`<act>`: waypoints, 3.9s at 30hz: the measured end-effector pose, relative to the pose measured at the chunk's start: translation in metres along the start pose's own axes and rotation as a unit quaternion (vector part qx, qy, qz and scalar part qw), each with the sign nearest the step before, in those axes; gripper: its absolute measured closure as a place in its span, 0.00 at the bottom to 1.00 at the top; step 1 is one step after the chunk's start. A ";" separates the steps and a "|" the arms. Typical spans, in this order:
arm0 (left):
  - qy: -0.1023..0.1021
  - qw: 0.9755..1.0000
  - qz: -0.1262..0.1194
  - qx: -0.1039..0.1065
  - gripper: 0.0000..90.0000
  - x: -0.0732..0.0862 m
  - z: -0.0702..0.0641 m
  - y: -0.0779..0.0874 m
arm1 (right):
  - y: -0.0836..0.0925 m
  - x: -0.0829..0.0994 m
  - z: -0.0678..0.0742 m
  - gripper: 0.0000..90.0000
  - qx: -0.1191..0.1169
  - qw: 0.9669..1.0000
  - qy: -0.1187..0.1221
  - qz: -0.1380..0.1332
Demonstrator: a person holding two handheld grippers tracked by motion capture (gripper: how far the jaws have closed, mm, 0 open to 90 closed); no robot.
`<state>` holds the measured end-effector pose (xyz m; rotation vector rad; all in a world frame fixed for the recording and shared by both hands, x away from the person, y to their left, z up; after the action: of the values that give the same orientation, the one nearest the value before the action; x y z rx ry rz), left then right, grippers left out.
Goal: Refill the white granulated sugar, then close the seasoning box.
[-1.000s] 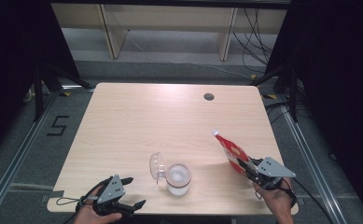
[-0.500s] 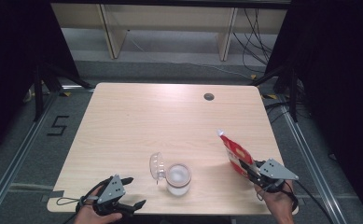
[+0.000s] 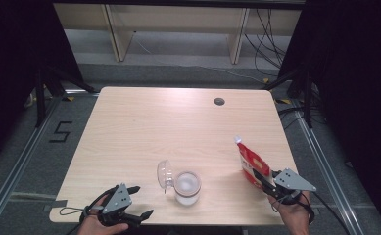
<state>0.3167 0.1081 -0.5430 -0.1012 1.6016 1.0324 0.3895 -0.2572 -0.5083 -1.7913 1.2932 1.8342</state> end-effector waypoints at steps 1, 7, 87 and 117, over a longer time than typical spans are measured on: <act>0.000 1.000 0.000 0.000 0.18 0.000 0.000 0.000 | 0.000 0.000 0.000 0.80 -0.002 1.000 -0.008 -0.001; 0.008 1.000 -0.005 0.002 0.18 -0.001 -0.002 -0.001 | 0.003 0.002 -0.002 0.77 0.004 1.000 -0.010 0.000; 0.011 1.000 -0.009 0.003 0.18 -0.009 -0.001 0.001 | 0.050 0.033 0.020 0.31 0.049 0.990 -0.126 0.027; -0.003 0.999 -0.040 -0.018 0.99 -0.038 -0.002 0.002 | 0.047 0.035 0.021 0.31 0.047 0.991 -0.118 0.033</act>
<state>0.3269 0.0910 -0.5109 -0.1862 1.5615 0.9987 0.3344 -0.2816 -0.5243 -1.4501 1.3370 1.9178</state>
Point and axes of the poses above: each handheld gripper's, and its own axes: y roughly backward along the jaws, x roughly out of its underside, z roughly to its left, the point moved 10 cm from there along -y, roughly forward along the jaws, and after that the axes turned 6 degrees about -x, right-handed, at the moved point
